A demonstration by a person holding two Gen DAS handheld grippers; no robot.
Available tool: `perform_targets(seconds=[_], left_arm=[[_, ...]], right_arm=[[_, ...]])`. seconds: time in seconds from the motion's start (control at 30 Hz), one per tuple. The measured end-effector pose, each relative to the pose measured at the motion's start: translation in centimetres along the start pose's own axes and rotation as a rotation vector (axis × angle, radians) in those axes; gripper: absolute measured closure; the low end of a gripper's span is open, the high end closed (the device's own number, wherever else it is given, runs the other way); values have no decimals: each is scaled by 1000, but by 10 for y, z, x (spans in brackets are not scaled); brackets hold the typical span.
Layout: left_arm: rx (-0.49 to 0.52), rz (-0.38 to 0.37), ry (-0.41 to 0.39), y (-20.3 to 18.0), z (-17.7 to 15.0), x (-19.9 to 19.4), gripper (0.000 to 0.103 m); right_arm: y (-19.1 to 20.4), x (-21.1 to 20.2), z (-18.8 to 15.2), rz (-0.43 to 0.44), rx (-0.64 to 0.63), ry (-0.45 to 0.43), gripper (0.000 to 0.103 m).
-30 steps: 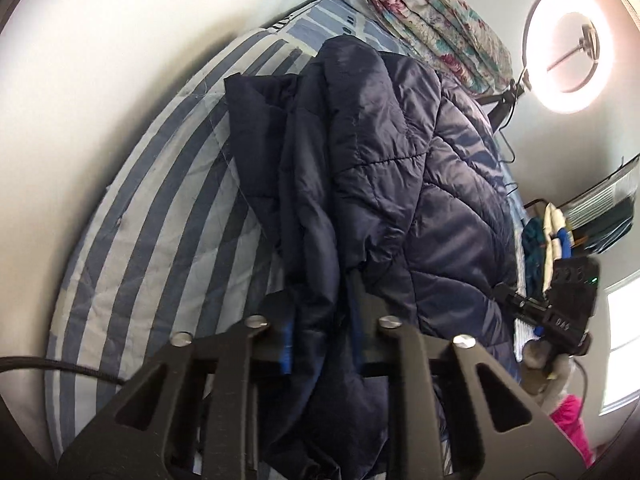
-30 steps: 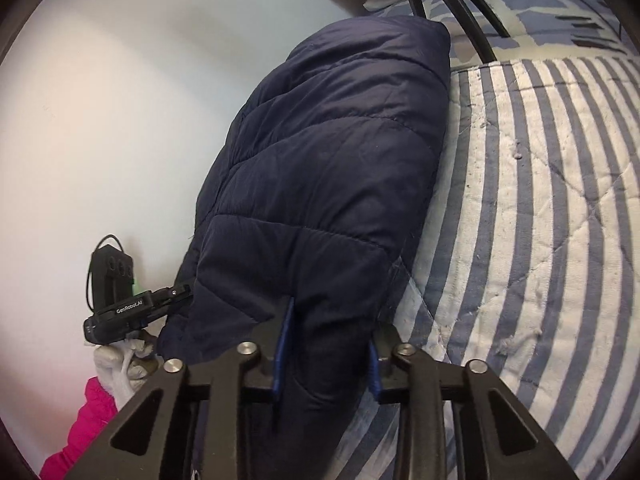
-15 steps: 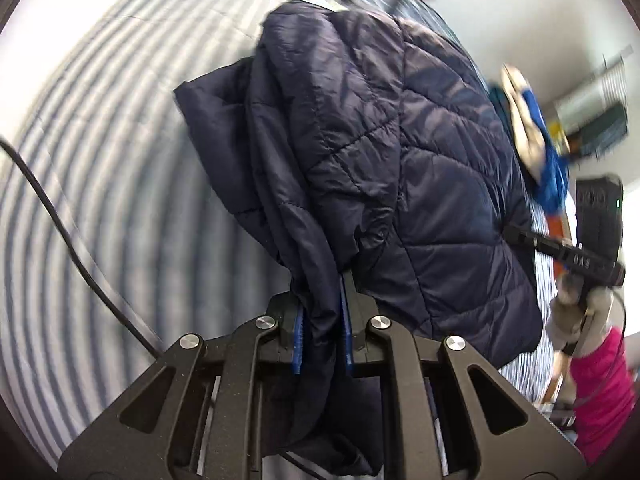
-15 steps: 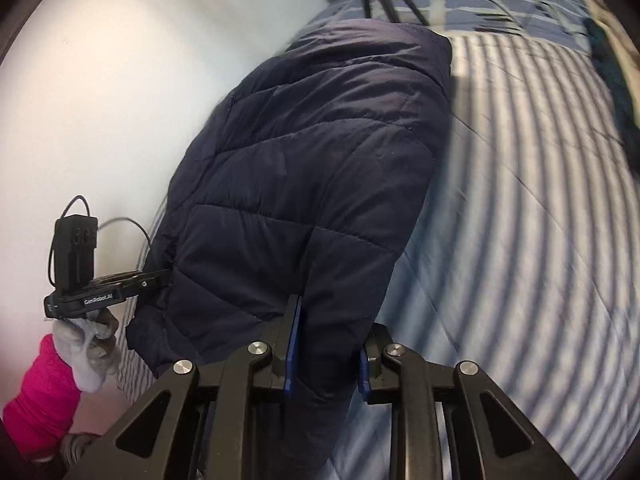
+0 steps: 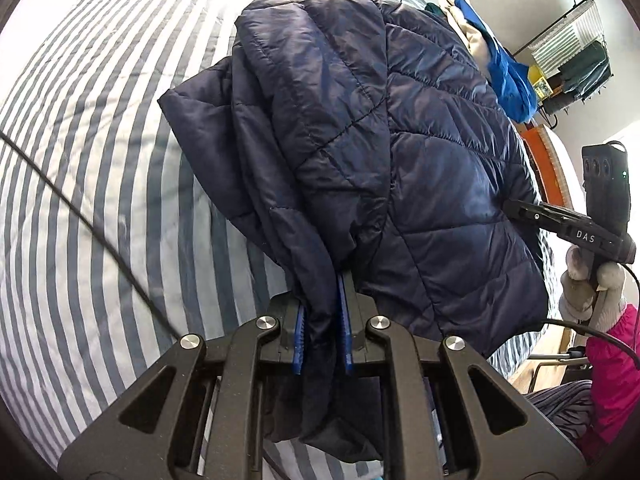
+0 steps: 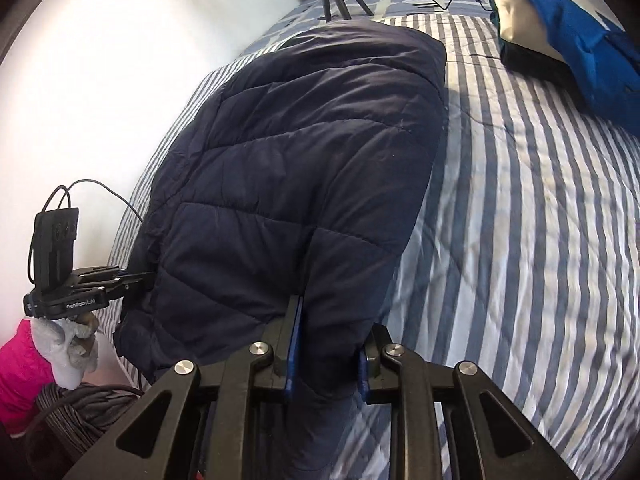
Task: Fold large clothes
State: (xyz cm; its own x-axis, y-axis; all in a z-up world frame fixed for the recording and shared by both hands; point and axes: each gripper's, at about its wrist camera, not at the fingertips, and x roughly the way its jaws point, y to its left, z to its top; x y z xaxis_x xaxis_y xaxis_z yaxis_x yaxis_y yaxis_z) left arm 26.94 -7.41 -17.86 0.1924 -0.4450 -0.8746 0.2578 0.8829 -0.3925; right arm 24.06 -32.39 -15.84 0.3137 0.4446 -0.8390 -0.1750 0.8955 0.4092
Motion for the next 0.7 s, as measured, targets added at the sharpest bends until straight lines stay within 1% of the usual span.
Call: perform_targets(seconds=[0.17,0.2,0.23,0.27,0.33,0.43,0.5,0.57,0.63,0.7], left_arm=[[20,26,-24,-2,-5,-1,91],[20,26,-31,-2,-6,-1,91],[18,26,-34,-1,-9,-1,91],[20,28,-37,0,-11,-1,91],[31,40,-41,0,-12,-1,91],[34,50,-41,-4,-7,5,91],[33,55,-42,1,-12,0,91],[42,66,-45,-4,-12,1,91],[52,81,-51,-9,-11,2,91],[68,101,-64,-11,-12,-1,91]], right_arm=[[3,6,-1,-15,-21,-27,82],[-4,13,3,-15,-17,-29,82],[-22,17,3,-20,-18,-23,82],[-19,21,6,-34,-30,-20,82],[-29,11,-7,-49,-54,-25,82],[-27,11,-11,-57,-61,-35,82],[-27,11,-12,-56,-54,-40,82],[-27,11,-15,-59,-53,-45,82],[-35,1,-21,-61,-59,-48,82],[-35,-1,-22,-64,-64,-51,81]])
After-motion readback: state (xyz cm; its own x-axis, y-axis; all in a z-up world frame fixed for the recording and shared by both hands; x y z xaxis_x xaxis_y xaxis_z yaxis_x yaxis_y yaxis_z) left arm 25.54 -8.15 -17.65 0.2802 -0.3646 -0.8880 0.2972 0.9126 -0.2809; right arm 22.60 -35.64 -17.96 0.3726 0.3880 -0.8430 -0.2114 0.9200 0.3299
